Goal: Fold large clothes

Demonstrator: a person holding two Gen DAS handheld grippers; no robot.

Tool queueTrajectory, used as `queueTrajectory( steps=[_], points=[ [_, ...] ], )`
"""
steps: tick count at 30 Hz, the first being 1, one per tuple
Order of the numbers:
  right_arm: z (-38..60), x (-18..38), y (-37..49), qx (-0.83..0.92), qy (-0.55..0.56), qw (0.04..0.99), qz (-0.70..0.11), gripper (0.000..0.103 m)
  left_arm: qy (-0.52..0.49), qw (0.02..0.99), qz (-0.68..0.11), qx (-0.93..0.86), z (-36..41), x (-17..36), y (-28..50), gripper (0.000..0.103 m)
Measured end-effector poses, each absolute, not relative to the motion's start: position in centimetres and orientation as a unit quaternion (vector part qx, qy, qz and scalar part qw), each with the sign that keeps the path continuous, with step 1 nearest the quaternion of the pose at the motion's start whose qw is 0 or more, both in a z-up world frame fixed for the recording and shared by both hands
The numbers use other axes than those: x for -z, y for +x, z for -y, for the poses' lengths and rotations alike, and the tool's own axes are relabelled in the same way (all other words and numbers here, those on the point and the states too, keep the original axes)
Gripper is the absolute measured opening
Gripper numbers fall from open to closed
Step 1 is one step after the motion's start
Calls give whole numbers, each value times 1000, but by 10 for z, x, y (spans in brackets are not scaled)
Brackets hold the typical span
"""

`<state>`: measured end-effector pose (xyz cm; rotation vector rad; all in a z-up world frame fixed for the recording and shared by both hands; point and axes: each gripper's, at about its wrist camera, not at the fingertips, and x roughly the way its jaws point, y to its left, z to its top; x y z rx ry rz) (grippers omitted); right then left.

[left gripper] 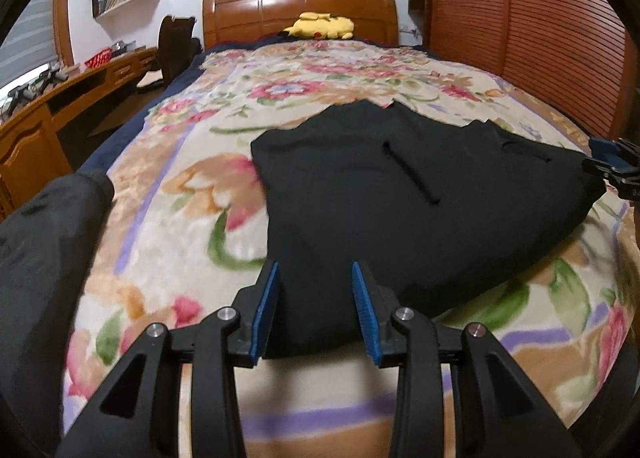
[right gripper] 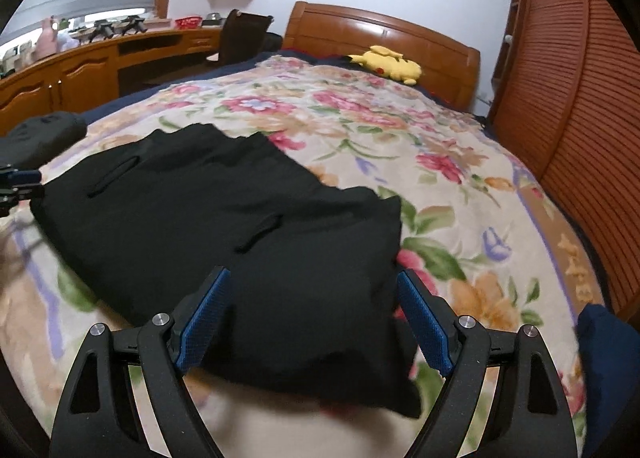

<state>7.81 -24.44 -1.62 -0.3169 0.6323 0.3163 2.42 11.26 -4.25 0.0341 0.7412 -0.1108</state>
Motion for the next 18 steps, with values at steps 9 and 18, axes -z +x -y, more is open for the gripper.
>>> queueTrajectory(
  steps=[9,18],
  points=[
    [264,42,73,-117,-157,923,-330,86,7,926,-374,50,-116,62,24,37],
    [289,66,90,-112,-97,914,-377,91,-4,918,-394,46,-128,73,32,41]
  ],
)
